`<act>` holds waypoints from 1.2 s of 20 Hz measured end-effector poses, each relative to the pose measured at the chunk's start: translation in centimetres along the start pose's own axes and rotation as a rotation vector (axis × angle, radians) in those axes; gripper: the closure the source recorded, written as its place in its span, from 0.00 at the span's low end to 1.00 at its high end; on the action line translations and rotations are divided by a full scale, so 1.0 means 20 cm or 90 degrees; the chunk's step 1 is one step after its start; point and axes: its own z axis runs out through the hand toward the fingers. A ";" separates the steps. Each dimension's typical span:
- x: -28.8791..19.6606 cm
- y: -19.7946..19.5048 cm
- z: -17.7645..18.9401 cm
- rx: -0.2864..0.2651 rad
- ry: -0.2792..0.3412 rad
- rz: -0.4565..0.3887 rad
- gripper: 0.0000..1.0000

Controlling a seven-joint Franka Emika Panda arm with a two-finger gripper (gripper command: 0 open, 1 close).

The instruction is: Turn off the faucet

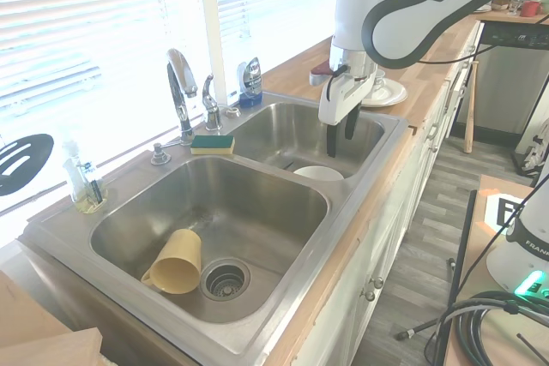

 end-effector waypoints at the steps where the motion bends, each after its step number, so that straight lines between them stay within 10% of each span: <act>1: 0.00 0.00 0.00 -0.001 0.000 -0.001 0.00; 5: 0.01 0.00 0.02 -0.006 0.001 -0.007 0.00; 6: 0.01 0.00 0.03 -0.007 0.003 -0.009 1.00; 24: 0.05 -0.02 0.04 -0.001 0.017 -0.014 1.00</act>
